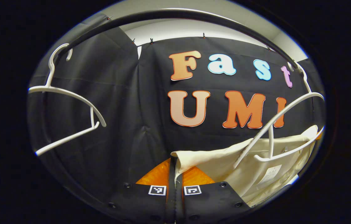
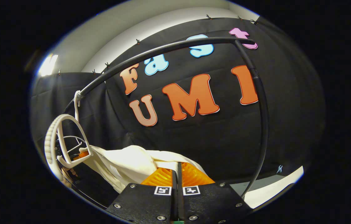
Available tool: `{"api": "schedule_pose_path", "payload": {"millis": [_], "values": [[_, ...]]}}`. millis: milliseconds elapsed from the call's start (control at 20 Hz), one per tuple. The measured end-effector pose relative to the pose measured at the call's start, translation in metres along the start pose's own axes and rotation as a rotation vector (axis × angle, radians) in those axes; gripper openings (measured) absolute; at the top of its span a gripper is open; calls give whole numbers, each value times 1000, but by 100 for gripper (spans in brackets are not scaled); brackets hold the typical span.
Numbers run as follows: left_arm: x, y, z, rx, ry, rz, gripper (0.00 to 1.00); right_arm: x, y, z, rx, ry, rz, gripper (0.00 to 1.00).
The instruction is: Grasp the clothes on the hanger with both hands and then place them into the laundry hamper below.
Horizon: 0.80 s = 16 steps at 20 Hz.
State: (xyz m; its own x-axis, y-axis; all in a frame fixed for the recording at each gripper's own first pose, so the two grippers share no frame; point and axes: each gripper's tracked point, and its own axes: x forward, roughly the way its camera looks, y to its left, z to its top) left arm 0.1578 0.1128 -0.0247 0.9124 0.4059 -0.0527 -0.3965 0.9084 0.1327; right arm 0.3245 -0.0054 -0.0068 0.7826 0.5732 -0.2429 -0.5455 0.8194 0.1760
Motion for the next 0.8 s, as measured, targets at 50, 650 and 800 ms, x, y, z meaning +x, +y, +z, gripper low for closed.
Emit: {"api": "schedule_pose_path", "payload": {"millis": [50, 650, 800], "values": [[-2, -2, -8, 9, 7, 0, 7, 0, -2, -5, 7, 2, -10, 0], [-34, -9, -53, -9, 106, -46, 6, -24, -5, -69, 96, 16, -108, 0], [-46, -15, -67, 8, 126, -65, 7, -22, -3, -82, 98, 30, -123, 0]]}}
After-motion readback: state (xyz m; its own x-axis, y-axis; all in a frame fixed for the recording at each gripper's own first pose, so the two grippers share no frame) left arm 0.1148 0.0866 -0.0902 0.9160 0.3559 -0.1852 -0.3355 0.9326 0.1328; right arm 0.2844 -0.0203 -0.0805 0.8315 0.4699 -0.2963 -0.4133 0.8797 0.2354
